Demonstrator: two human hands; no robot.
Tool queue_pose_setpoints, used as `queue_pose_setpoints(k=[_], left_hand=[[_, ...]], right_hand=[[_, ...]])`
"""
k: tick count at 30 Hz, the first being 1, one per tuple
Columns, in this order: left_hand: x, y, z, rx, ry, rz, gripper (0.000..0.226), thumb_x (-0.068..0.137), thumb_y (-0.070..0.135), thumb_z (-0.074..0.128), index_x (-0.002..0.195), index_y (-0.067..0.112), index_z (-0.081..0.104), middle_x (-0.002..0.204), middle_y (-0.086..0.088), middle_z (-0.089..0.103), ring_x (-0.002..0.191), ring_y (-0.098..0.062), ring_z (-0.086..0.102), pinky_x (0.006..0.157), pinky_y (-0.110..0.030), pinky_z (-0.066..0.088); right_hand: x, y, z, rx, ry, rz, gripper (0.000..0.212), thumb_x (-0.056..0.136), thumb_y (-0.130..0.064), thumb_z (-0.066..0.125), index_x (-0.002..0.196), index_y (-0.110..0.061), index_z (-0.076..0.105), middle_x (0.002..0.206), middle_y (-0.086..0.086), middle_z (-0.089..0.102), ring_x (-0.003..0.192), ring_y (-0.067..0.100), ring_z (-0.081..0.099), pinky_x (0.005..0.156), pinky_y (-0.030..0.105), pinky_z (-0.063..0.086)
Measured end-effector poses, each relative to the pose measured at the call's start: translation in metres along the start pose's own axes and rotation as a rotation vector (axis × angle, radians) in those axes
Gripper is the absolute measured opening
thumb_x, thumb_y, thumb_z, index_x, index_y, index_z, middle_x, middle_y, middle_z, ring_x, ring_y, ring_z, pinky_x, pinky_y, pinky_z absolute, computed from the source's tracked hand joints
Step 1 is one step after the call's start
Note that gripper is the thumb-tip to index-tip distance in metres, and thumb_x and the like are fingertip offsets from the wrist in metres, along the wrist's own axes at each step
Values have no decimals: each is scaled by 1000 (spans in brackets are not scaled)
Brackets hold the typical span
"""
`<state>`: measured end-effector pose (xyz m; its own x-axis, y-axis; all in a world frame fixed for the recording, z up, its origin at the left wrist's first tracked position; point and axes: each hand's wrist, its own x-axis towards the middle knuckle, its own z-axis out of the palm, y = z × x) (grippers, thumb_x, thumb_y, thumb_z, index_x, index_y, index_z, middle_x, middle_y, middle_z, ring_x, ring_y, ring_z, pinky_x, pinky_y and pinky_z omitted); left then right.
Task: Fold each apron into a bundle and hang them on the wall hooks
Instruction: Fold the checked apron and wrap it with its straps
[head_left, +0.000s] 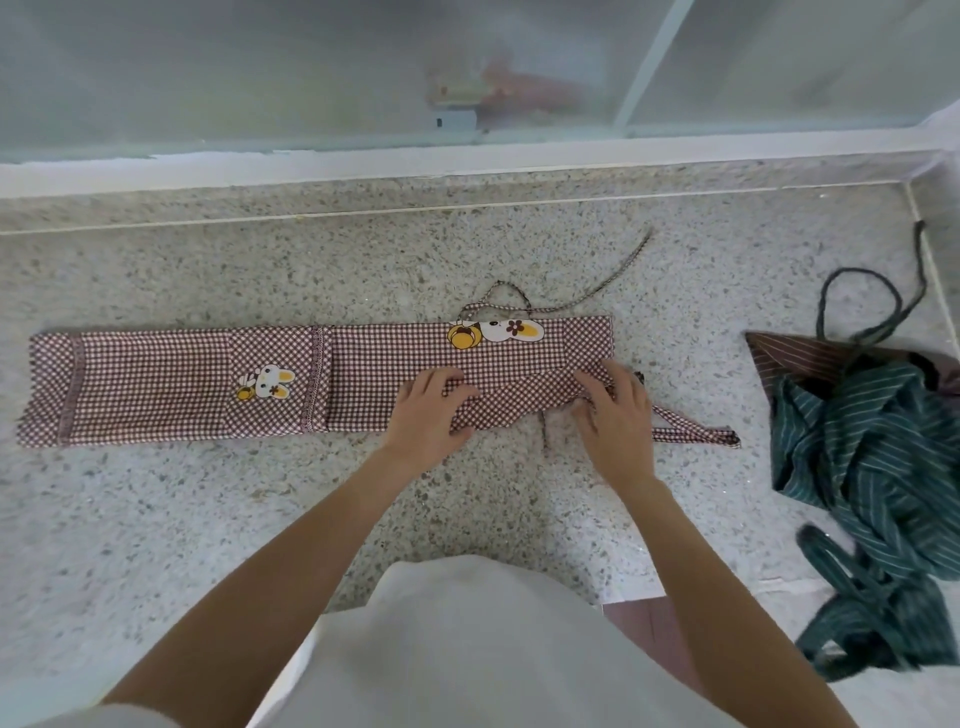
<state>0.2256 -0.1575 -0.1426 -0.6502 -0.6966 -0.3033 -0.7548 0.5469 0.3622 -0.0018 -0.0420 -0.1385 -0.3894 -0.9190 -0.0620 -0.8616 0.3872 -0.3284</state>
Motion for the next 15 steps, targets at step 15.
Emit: queue_pose_setpoints(k=[15], left_hand=[[-24, -29, -29, -490, 120, -12, 26, 93, 28, 54, 119, 21, 59, 119, 2, 56, 108, -10, 53, 95, -31, 44]], right_hand=[[-14, -29, -23, -62, -155, -282, 49, 84, -7, 58, 132, -14, 51, 142, 12, 43, 130, 32, 41, 105, 49, 37]])
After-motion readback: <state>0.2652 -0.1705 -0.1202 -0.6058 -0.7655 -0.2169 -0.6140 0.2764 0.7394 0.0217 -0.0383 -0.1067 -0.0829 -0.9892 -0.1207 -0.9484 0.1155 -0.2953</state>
